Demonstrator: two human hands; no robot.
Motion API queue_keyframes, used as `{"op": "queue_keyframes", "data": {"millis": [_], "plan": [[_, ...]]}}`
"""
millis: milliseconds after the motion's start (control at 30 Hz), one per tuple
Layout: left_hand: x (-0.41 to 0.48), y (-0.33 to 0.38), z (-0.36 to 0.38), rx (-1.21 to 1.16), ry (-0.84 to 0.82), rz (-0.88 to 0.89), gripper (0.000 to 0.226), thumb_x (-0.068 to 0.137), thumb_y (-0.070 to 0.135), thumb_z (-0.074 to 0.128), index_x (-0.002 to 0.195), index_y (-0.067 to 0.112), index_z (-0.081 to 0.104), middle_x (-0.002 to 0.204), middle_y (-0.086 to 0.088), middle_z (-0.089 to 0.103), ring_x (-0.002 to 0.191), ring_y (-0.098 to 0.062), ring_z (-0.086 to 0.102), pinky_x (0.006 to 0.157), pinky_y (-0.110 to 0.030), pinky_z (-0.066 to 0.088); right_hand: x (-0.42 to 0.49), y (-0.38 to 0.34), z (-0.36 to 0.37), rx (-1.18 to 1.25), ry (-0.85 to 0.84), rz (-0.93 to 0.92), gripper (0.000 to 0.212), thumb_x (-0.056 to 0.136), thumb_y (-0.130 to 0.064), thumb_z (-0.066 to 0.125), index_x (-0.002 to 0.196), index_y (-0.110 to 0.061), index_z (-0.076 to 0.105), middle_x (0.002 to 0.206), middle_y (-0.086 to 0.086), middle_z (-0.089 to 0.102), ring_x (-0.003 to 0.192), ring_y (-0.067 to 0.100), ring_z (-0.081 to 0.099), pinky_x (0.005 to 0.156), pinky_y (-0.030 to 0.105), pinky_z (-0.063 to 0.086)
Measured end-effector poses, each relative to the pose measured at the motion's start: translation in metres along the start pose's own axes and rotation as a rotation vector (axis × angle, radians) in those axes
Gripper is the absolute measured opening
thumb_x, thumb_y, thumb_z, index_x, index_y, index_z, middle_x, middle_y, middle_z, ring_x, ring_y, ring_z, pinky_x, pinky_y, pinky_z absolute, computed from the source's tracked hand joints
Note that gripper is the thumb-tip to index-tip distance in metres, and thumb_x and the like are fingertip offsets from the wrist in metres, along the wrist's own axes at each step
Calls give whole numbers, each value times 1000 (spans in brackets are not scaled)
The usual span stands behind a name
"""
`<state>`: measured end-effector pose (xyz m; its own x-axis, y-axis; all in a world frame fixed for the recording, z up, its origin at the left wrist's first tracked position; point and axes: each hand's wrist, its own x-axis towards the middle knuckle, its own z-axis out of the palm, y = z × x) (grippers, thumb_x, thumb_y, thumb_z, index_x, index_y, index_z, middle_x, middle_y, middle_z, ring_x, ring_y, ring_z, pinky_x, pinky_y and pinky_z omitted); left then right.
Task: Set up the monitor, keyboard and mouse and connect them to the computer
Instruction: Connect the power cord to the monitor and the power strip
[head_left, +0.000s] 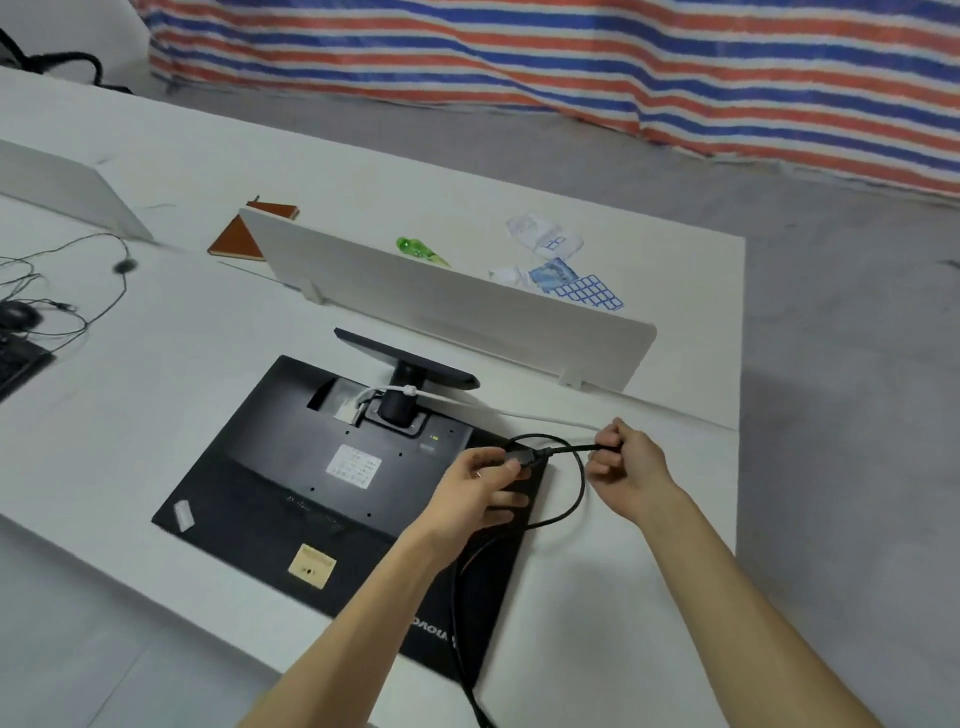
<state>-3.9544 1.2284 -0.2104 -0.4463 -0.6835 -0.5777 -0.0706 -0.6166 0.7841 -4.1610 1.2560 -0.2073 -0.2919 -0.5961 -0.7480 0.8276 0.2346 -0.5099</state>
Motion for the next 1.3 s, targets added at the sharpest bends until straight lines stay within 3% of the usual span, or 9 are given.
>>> {"op": "queue_keyframes", "data": {"millis": [133,267,400,500,667,867,1033,1167,1300], "plan": [[18,1,-33,129,28,133,22,97,23,64,119,23,68,96,2,73,73,-9,67,72,-23,56,11,33,22,53,114,-8,37,102,-12,39,66,-22,42,58,-6,47,38,6,28,42,18,23],[26,14,-47,187,11,286,21,91,29,72,111,25,74,93,2,76,79,-10,70,75,-22,57,0,49,51,-30,-23,-9,38,98,-18,58,61,-19,64,72,0,62,48,7,40,49,17,31],[32,31,-55,230,96,375,24,86,32,77,108,23,76,91,13,76,88,4,69,80,-12,51,2,67,77,-177,-85,-25,11,89,-20,71,84,-10,71,82,5,64,60,10,54,57,19,50],[36,34,-63,248,79,435,30,82,27,81,112,25,74,90,16,74,87,5,67,78,-9,48,15,69,88,-190,-18,-66,20,84,-24,75,94,-8,70,85,6,66,70,12,60,68,21,54],[54,25,-77,397,191,464,28,86,35,76,113,31,74,90,18,73,87,1,63,81,-19,49,29,76,98,-175,46,-16,12,89,-19,73,91,-8,68,75,3,67,56,7,58,58,17,52],[84,4,-105,664,240,476,26,88,48,69,110,37,70,92,19,66,87,-3,59,81,-31,52,54,87,102,-329,17,61,12,89,-18,72,93,-9,65,82,6,65,58,9,54,49,17,42],[90,-23,-112,676,283,388,24,90,54,59,102,35,67,84,18,62,79,-2,58,72,-28,51,73,104,101,-255,-49,109,6,91,-8,65,96,-9,65,85,9,67,67,15,60,62,23,51],[98,-34,-115,632,283,217,36,95,57,47,81,28,64,74,10,62,72,-5,58,69,-35,51,82,114,93,-424,-71,84,13,96,-10,60,104,-3,69,86,8,71,75,17,63,75,28,53],[109,-41,-126,903,286,273,37,99,50,43,93,24,70,94,6,69,95,-16,59,83,-39,50,102,121,97,-701,39,-86,12,94,-14,67,94,-3,71,78,4,71,76,16,66,74,27,57]]}}
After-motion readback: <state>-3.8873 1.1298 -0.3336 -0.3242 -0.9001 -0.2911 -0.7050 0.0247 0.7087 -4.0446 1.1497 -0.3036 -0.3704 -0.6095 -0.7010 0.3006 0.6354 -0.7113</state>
